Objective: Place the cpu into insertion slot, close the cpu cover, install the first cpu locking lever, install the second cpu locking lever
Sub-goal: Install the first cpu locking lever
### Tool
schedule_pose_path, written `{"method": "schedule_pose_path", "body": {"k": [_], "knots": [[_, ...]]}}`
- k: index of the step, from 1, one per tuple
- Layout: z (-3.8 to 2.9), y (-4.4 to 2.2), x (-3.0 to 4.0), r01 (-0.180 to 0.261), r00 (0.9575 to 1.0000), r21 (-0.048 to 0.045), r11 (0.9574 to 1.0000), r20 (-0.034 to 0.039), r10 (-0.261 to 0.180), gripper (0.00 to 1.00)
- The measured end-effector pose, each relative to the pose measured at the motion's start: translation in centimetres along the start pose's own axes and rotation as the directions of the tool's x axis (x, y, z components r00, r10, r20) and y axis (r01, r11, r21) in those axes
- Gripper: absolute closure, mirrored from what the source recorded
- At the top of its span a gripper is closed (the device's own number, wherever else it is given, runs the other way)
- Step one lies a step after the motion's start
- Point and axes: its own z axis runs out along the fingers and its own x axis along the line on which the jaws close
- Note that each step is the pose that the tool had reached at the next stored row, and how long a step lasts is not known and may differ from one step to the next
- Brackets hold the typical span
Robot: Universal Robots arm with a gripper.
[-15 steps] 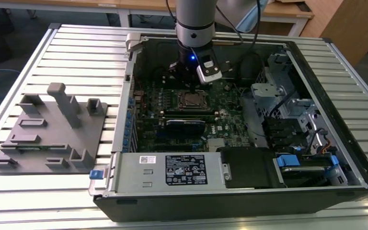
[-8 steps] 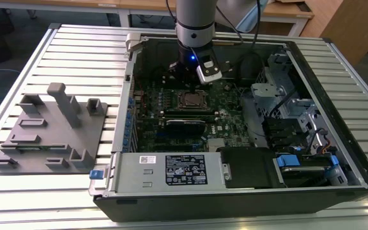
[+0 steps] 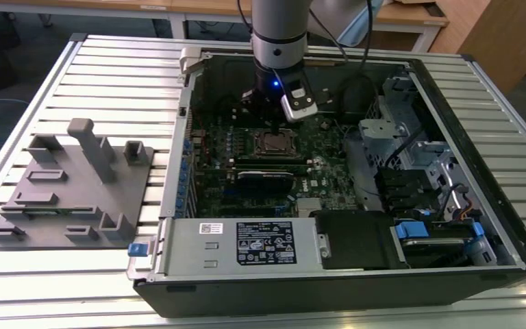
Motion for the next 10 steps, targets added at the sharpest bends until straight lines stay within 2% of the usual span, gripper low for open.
{"method": "schedule_pose_path", "body": {"k": [3,7,10], "knots": [[0.00,-0.11,-0.01,0.000,1.0000,0.0012,1.0000,0.0004,0.000,0.90],[0.00,-0.15,-0.03,0.000,1.0000,0.0073,1.0000,0.0013,0.000,0.90],[0.00,-0.15,-0.02,0.000,1.0000,0.0075,1.0000,0.0013,0.000,0.90]]}}
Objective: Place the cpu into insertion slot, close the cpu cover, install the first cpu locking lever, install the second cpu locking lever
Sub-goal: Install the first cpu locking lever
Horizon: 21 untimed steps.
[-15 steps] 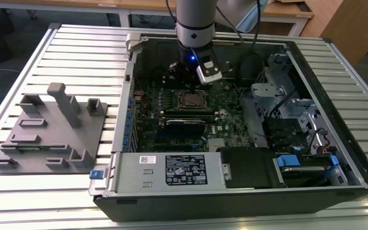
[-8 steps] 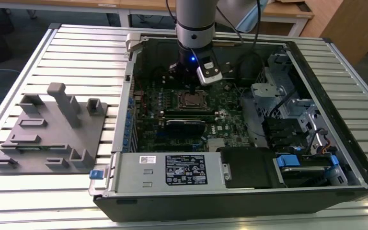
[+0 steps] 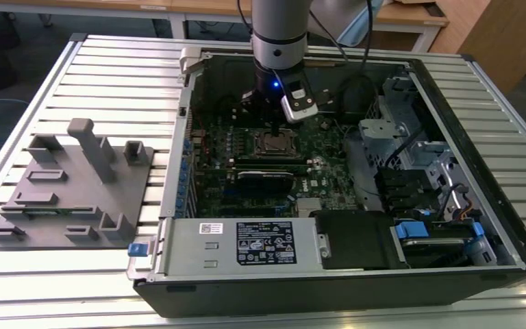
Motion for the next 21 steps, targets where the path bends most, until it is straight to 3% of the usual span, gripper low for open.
{"method": "schedule_pose_path", "body": {"k": [2,4,21], "knots": [[0.01,0.00,0.00,0.000,1.0000,0.0003,1.0000,-0.0014,0.000,0.90],[0.02,0.01,-0.01,-0.001,0.9999,0.0019,1.0000,-0.0103,0.001,0.90],[0.11,0.03,-0.46,-0.001,0.9999,0.0025,1.0000,-0.0115,0.001,0.90]]}}
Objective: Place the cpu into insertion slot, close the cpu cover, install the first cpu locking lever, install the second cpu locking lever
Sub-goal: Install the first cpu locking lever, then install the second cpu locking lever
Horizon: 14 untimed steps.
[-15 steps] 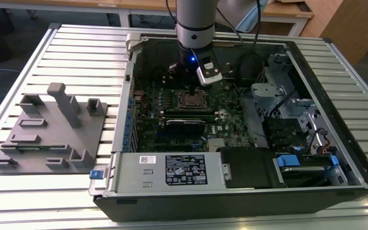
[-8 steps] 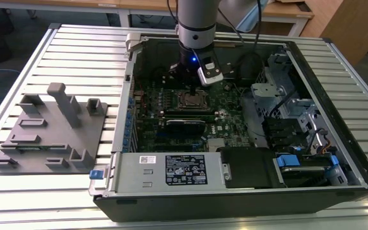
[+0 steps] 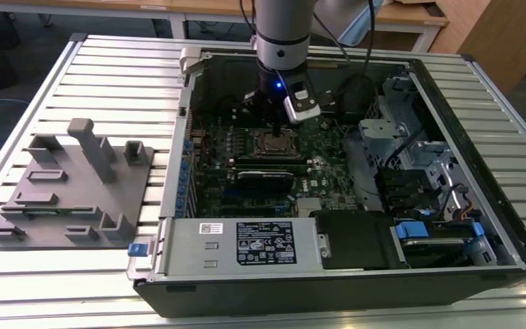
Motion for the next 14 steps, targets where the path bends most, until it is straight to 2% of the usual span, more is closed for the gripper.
{"method": "schedule_pose_path", "body": {"k": [5,14], "knots": [[0.06,-0.01,0.00,0.000,1.0000,0.0000,1.0000,0.0000,0.000,0.90],[-0.29,0.01,-0.02,0.000,1.0000,0.0002,1.0000,0.0000,0.000,0.90]]}}
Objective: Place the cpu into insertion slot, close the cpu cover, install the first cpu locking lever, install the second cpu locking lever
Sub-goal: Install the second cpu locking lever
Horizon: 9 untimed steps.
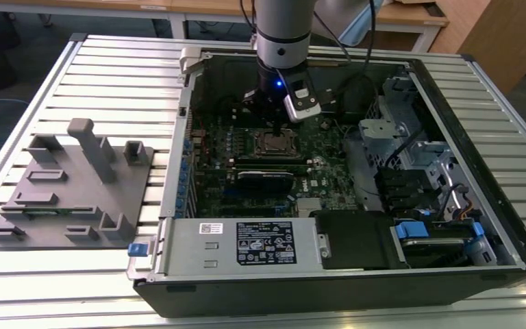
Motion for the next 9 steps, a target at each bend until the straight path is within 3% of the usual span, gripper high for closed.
{"method": "schedule_pose_path", "body": {"k": [9], "knots": [[-0.27,0.02,-0.02,0.000,1.0000,-0.0001,1.0000,0.0001,0.000,0.90]]}}
